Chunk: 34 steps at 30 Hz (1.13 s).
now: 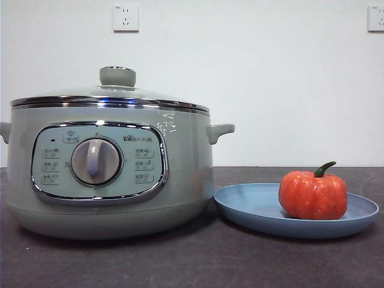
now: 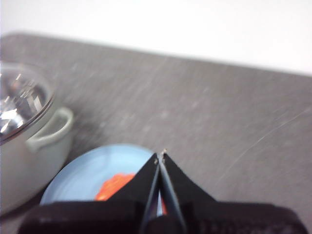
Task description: Take the pumpkin out from the steamer,put the pumpkin in the blue plate,close the lid
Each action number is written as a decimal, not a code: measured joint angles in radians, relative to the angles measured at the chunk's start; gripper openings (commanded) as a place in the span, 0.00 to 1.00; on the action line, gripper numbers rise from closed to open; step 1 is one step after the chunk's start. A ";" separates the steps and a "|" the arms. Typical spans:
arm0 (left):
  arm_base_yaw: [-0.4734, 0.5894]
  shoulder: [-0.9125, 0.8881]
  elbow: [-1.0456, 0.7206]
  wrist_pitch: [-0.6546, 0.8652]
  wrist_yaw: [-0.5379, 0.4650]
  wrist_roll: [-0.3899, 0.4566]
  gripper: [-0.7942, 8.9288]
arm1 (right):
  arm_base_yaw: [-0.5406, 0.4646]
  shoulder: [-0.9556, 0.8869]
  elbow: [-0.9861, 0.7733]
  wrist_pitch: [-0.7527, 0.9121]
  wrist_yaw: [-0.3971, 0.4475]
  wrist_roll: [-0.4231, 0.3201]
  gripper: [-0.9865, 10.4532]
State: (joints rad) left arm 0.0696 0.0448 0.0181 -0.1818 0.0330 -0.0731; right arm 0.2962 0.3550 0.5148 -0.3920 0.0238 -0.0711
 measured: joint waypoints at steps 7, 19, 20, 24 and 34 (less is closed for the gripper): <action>0.000 0.000 0.000 0.000 0.000 0.000 0.08 | -0.207 -0.184 -0.211 0.122 -0.086 -0.027 0.07; 0.000 0.000 0.000 0.000 0.000 0.000 0.08 | -0.237 -0.299 -0.460 0.183 -0.100 -0.018 0.07; 0.000 0.000 0.000 0.000 0.000 0.000 0.08 | -0.237 -0.301 -0.460 0.171 -0.100 -0.018 0.07; 0.000 0.000 0.000 0.000 0.000 0.000 0.08 | -0.237 -0.298 -0.460 0.100 -0.097 -0.015 0.07; 0.000 0.000 0.000 0.000 0.000 0.000 0.08 | -0.237 -0.298 -0.460 0.098 -0.096 -0.014 0.07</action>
State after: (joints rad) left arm 0.0696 0.0448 0.0181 -0.1822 0.0326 -0.0731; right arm 0.0593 0.0574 0.0551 -0.2935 -0.0719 -0.0856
